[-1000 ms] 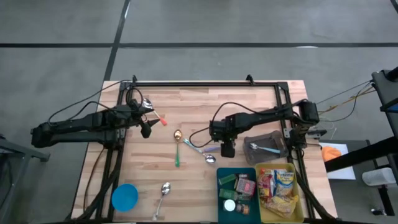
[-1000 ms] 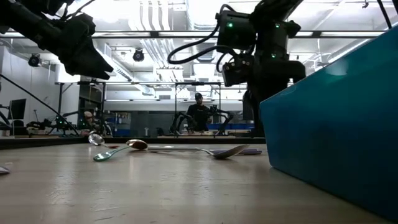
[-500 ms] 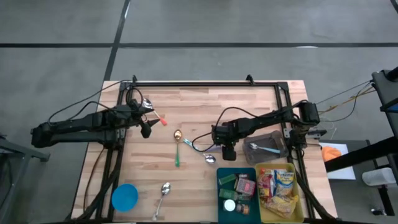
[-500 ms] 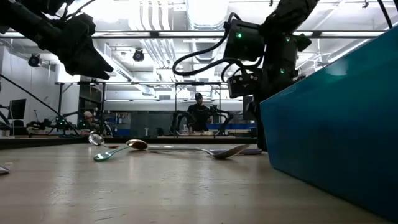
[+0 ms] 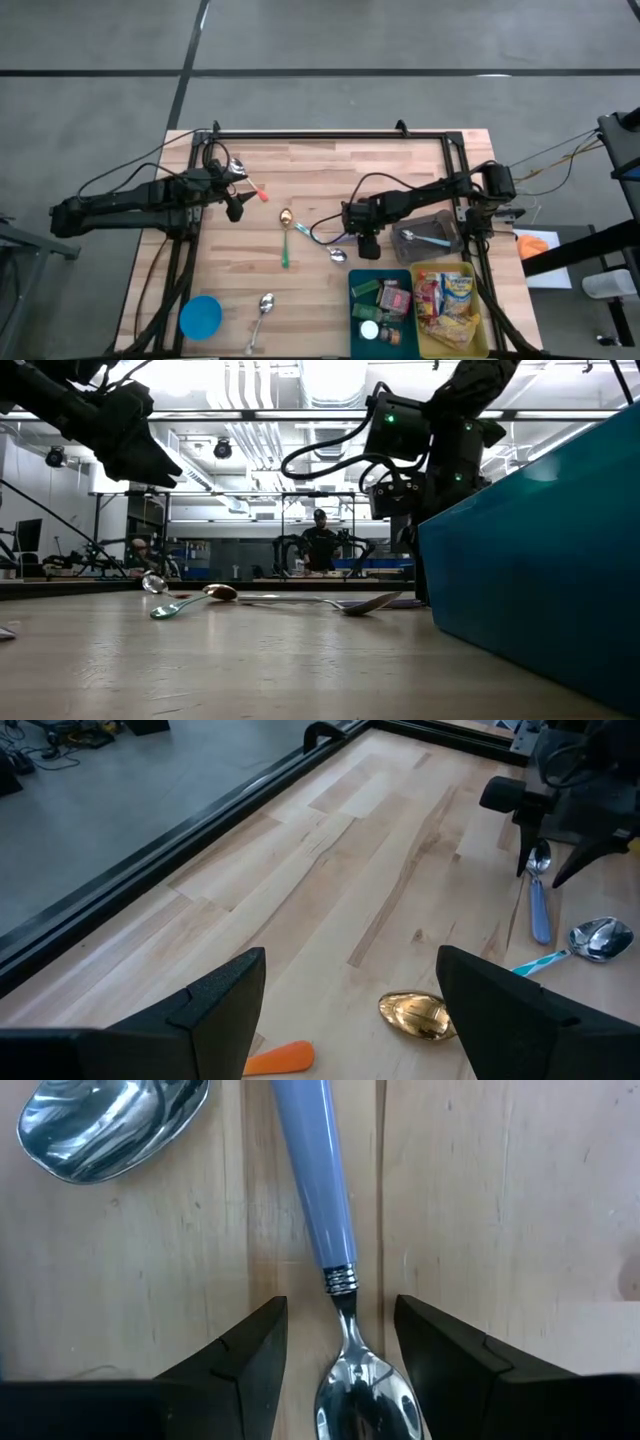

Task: Pick & Place Food Item
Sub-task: Put the purple spoon into the black bin

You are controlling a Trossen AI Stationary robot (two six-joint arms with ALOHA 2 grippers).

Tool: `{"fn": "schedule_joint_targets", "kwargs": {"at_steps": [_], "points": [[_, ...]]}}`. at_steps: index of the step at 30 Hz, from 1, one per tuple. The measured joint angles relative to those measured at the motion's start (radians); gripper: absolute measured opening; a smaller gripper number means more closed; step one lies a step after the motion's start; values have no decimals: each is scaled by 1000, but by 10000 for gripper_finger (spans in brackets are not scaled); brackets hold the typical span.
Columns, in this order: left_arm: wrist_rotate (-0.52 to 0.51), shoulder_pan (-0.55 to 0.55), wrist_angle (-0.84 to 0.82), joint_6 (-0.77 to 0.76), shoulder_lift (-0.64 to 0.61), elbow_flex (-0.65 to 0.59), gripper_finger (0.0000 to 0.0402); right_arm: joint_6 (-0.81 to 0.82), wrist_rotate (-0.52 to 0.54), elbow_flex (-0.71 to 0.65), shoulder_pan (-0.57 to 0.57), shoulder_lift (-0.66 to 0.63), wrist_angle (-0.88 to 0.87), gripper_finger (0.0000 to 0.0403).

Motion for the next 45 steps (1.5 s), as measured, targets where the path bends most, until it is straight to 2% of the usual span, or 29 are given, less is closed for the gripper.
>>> {"fn": "schedule_joint_targets", "kwargs": {"at_steps": [15,17,26,45], "points": [[0,0,0,0,0,0,298,-3,11,-15,0,0,15,179],[0,0,0,0,0,0,298,-3,13,-14,0,1,12,158],[0,0,0,0,0,0,298,-34,19,-14,-2,2,8,20],[0,0,0,0,0,0,298,-27,14,0,-1,3,-13,19]]}}
